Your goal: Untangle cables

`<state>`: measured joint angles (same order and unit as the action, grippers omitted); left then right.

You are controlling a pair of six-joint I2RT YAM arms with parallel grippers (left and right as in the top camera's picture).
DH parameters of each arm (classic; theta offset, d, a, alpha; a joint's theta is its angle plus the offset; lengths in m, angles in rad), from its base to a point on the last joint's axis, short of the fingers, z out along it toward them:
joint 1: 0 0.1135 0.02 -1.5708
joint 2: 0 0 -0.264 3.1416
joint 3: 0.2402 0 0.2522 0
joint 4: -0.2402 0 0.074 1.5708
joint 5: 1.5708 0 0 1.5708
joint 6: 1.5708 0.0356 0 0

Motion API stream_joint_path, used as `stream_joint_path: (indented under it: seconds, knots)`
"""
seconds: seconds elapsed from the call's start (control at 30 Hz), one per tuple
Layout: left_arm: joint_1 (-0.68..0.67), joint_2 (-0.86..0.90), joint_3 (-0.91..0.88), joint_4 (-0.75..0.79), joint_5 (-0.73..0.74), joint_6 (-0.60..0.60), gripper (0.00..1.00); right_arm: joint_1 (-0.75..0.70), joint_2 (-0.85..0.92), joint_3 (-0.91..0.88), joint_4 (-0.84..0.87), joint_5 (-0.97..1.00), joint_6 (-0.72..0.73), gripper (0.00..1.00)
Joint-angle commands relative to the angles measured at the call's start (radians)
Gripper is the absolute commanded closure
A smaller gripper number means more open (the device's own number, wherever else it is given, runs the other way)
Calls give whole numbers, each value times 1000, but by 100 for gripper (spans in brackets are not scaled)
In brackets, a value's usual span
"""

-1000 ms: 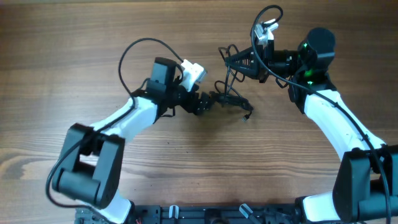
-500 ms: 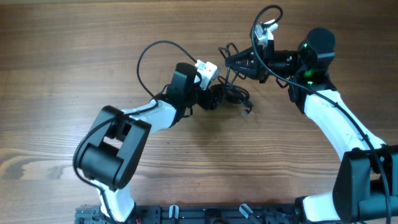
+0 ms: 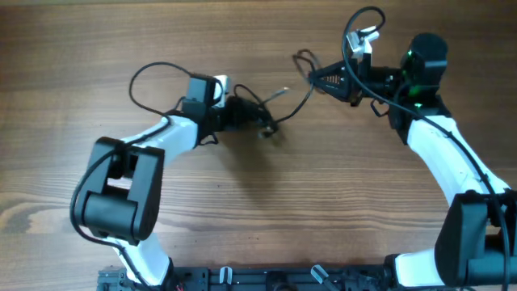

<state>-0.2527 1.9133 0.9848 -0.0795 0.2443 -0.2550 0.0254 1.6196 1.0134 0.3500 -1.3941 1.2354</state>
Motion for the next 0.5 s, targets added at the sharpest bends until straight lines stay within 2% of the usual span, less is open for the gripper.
stream_joint_path:
  seconds: [0.0, 0.13, 0.2, 0.27, 0.33, 0.47]
  knots:
    - [121, 61, -51, -100, -208, -77, 80, -85, -5, 5, -229, 72, -313, 96]
    - [218, 61, -51, -147, -216, -102, 79, -201, -5, 5, -508, 232, -531, 96]
    - [264, 61, -51, -171, -216, -102, 79, -270, -5, 5, -637, 377, -615, 96]
    - [298, 61, -52, -184, -216, -120, 78, -350, -5, 5, -756, 603, -668, 96]
    - [321, 61, -52, -192, -215, -146, 76, -417, -5, 5, -822, 768, -690, 96]
    - [320, 61, -52, -192, -208, -146, 74, -485, -5, 5, -843, 913, -690, 96]
